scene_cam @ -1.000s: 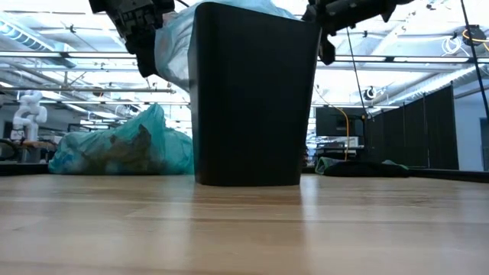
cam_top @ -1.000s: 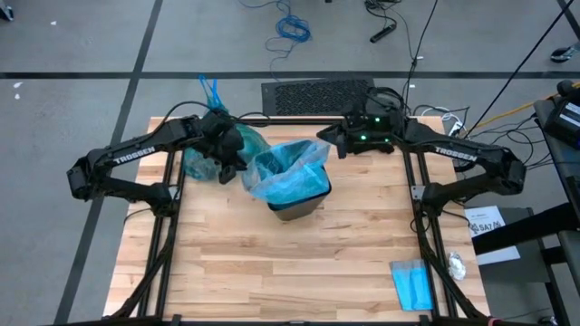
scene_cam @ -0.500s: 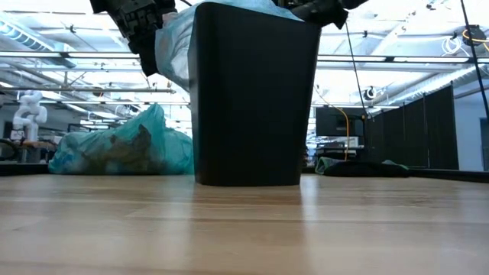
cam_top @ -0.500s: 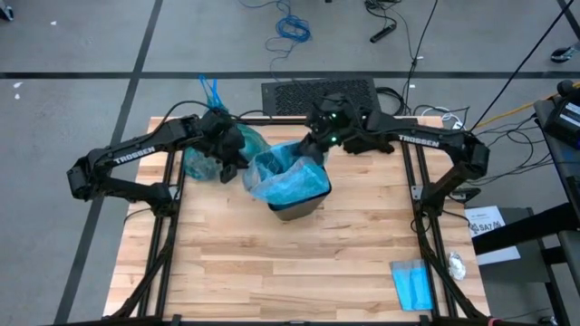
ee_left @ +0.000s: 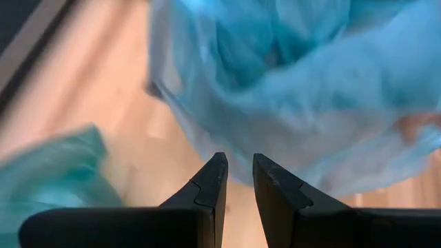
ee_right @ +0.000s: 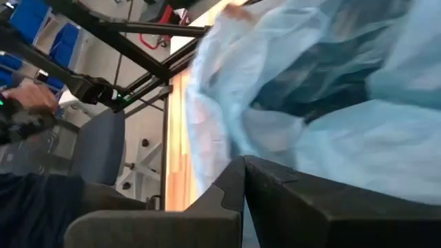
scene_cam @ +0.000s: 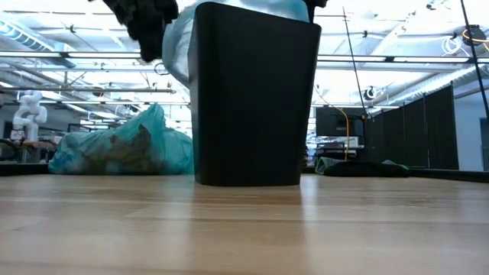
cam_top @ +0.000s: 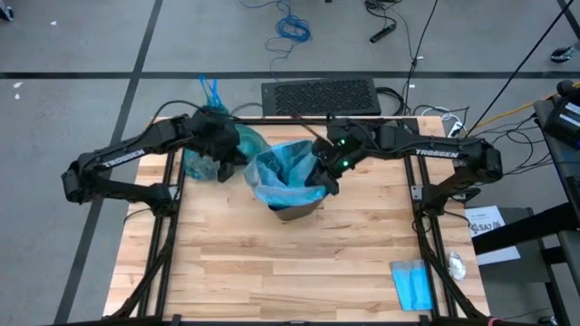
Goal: Place trash/remove bag and relplace
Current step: Put the new blue trash bag in the black trash bin
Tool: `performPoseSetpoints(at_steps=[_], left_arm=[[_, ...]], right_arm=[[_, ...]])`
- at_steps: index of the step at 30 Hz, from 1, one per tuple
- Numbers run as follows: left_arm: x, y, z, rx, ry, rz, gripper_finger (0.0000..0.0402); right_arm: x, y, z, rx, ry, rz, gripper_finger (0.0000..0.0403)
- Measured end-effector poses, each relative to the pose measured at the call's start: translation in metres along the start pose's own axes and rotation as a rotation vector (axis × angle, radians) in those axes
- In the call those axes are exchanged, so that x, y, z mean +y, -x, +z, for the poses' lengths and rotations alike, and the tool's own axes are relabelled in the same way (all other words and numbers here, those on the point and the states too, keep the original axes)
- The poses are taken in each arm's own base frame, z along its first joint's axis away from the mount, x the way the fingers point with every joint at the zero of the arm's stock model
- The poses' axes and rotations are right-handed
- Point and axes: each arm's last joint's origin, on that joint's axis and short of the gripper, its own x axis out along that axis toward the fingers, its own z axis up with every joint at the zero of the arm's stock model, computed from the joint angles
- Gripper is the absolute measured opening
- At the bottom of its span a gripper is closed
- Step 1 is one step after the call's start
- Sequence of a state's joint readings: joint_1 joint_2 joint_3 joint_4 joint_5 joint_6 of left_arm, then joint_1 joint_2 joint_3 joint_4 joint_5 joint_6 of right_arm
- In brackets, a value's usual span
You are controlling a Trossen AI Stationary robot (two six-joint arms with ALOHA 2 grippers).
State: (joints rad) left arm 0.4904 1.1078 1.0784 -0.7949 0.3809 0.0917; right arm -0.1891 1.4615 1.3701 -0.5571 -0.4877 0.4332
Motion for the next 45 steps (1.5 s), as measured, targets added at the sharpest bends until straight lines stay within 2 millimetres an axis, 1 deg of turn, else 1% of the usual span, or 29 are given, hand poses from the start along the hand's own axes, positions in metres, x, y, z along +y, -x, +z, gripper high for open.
performPoseSetpoints(at_steps=[3, 6, 8, 9, 12, 19, 24, 33, 36, 42, 45], left_arm=[[-0.009, 0.023, 0.011, -0.088, -0.045, 0.077, 0.0070], [-0.020, 0.047, 0.026, -0.215, -0.097, 0.092, 0.0070], [-0.027, 0.055, 0.034, -0.272, -0.129, 0.077, 0.0070], [-0.031, 0.055, 0.038, -0.286, -0.140, 0.064, 0.0070], [-0.037, 0.043, 0.044, -0.263, -0.163, 0.025, 0.0070], [-0.041, -0.008, 0.050, -0.121, -0.200, -0.031, 0.0070], [-0.055, -0.026, 0.051, -0.081, -0.235, -0.093, 0.0070], [-0.083, -0.032, 0.046, -0.048, -0.207, -0.189, 0.0067], [-0.094, -0.033, 0.044, -0.034, -0.179, -0.223, 0.0051], [-0.119, -0.033, 0.038, -0.010, -0.134, -0.298, 0.0005], [-0.129, -0.036, 0.035, 0.006, -0.108, -0.282, 0.0005]], right_arm=[[0.009, -0.005, -0.005, 0.008, -0.007, -0.007, 0.0000], [0.016, -0.008, -0.008, 0.020, -0.014, 0.000, 0.0000], [0.020, -0.010, -0.012, 0.035, -0.018, 0.005, 0.0000], [0.022, -0.011, -0.013, 0.045, -0.022, 0.008, 0.0000], [0.030, -0.015, -0.018, 0.064, -0.029, 0.024, 0.0000], [0.048, -0.023, -0.030, 0.086, -0.045, 0.008, 0.0000], [0.056, -0.026, -0.036, 0.082, -0.049, -0.015, 0.0000], [0.060, -0.028, -0.045, 0.136, -0.004, -0.043, 0.0000], [0.060, -0.028, -0.046, 0.144, 0.023, -0.048, 0.0000], [0.054, -0.031, -0.051, 0.164, 0.063, -0.077, 0.0000], [0.049, -0.034, -0.061, 0.193, 0.060, -0.089, 0.0000]])
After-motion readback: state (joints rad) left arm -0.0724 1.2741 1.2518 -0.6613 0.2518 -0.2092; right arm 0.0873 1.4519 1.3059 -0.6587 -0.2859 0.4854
